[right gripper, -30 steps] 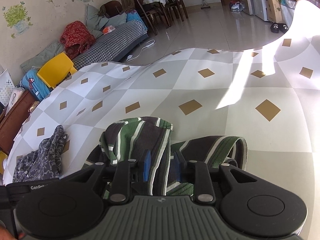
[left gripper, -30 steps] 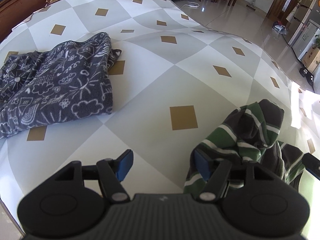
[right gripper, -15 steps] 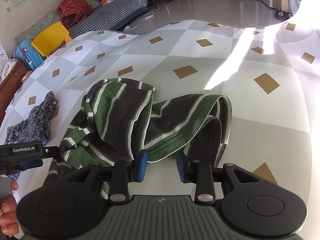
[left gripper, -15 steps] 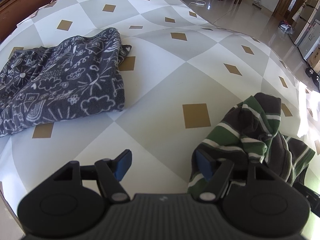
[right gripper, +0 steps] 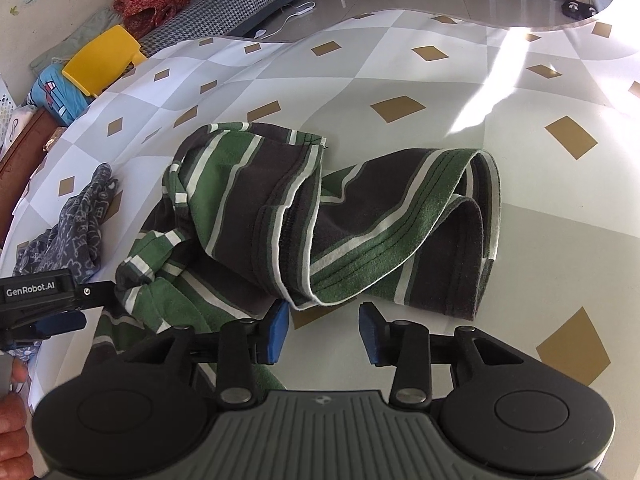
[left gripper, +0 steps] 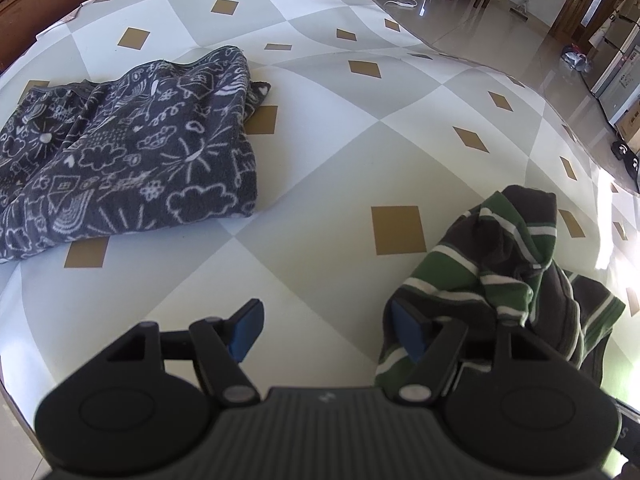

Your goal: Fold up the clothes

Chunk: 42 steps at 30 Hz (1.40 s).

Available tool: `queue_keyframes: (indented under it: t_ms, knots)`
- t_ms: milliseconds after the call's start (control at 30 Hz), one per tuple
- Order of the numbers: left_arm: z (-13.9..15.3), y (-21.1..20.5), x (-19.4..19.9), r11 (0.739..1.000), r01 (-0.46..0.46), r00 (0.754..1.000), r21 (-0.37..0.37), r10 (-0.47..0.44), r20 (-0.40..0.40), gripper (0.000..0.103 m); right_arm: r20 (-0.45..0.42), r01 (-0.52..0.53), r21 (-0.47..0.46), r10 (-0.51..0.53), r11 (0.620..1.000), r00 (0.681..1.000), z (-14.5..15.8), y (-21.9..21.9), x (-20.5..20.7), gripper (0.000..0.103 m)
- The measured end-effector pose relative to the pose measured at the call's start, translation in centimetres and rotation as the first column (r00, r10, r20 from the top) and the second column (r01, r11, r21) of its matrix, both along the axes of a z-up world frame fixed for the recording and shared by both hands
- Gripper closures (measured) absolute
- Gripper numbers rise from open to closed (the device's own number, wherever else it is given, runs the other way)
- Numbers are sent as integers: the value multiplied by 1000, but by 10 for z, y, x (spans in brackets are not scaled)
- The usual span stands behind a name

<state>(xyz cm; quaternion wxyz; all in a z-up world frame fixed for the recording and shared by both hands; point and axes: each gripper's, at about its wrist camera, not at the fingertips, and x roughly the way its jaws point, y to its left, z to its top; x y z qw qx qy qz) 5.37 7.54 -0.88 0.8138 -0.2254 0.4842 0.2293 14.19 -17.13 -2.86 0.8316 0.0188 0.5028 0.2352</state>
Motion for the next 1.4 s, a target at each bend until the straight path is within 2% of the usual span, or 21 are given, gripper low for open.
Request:
queue_keyframes:
  t_ms: [167,267,400,567,733,900,1167,1400]
  knots:
    - [-2,-2,1,1000,12,1000,-9,-12,-8,35,78,-31,-47,35,998,996,-3,19,-2,58]
    - [-5,-6,1,999,29,999,-13,-29,-20,35,124,-32,-84,42,996,991,-4,26,-4,60]
    - [-4,-9,-1,999,33,999,-5,-33,-19,35,153,26,-54,-17,998,988,0,24,1,87]
    - [20,-22,-3,993,79,994,91,-85,62,28,213,46,0,-45,999,976,13,23,1,95]
    - [35,-40,0,983,163,975,87,-174,135,25,234,33,73,-50,997,971,24,23,5,96]
    - [34,-54,6,972,226,958,68,-234,165,24,257,-1,143,-37,990,966,34,24,10,96]
    - [24,-72,15,956,279,947,94,-291,138,23,309,-92,215,21,972,951,47,34,10,96]
    - [7,-71,21,963,253,963,89,-260,74,23,318,-153,263,64,952,946,51,40,10,95]
